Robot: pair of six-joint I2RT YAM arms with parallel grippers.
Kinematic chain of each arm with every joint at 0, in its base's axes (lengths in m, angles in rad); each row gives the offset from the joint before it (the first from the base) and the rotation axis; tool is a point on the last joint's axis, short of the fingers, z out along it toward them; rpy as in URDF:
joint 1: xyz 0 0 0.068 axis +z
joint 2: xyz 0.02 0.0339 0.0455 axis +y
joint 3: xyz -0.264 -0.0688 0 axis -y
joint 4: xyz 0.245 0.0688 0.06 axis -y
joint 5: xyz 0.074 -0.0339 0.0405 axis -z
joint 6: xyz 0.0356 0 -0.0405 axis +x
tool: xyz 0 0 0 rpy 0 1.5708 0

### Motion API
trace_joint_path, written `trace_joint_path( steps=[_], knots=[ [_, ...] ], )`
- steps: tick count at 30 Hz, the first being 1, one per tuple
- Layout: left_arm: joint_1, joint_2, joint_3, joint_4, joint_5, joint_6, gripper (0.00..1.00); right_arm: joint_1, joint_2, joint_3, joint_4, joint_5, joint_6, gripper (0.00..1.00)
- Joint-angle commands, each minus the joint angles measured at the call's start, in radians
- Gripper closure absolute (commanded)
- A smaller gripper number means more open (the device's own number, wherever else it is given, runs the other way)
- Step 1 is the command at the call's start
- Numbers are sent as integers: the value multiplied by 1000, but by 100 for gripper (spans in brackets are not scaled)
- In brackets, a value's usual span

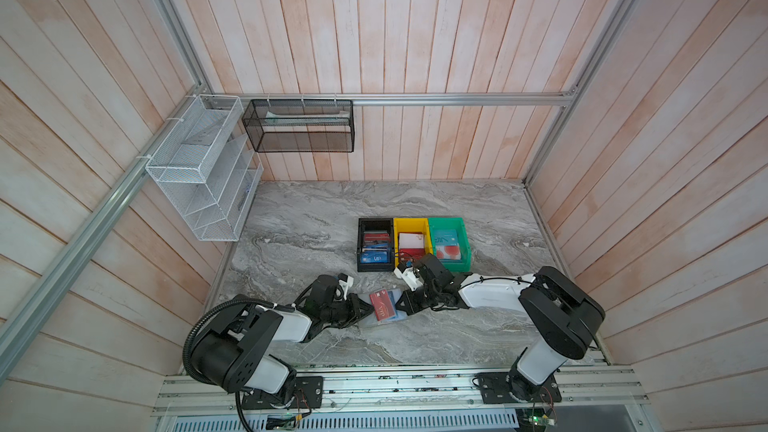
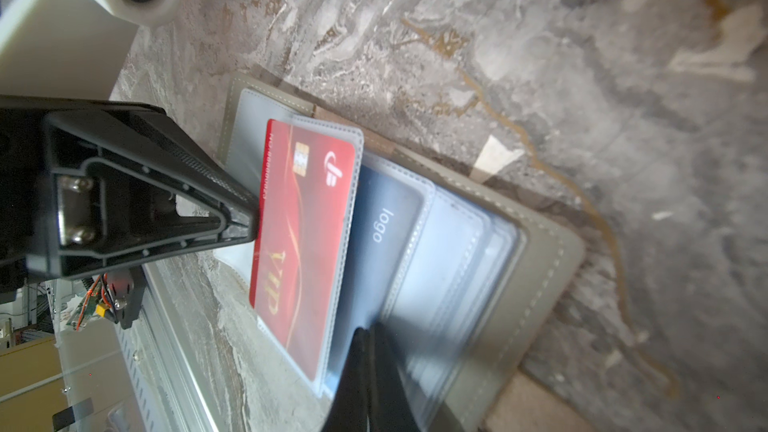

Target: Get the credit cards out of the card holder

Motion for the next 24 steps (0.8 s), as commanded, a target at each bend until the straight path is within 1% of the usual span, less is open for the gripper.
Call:
trace_joint_path(
  steps=[1,8,16,24],
  knots=[
    [4,23,11,-30,-33,-2,85,8,37,-13,-104,18,-19,100],
    [-2,37,32,-17,-31,-5,85,8,47,-22,-90,8,-13,100],
    [-30,54,56,-4,-34,-10,85,8,58,-29,-82,4,-12,100],
    [-43,58,40,10,-39,-17,85,7,59,-40,-75,1,-9,100]
  ],
)
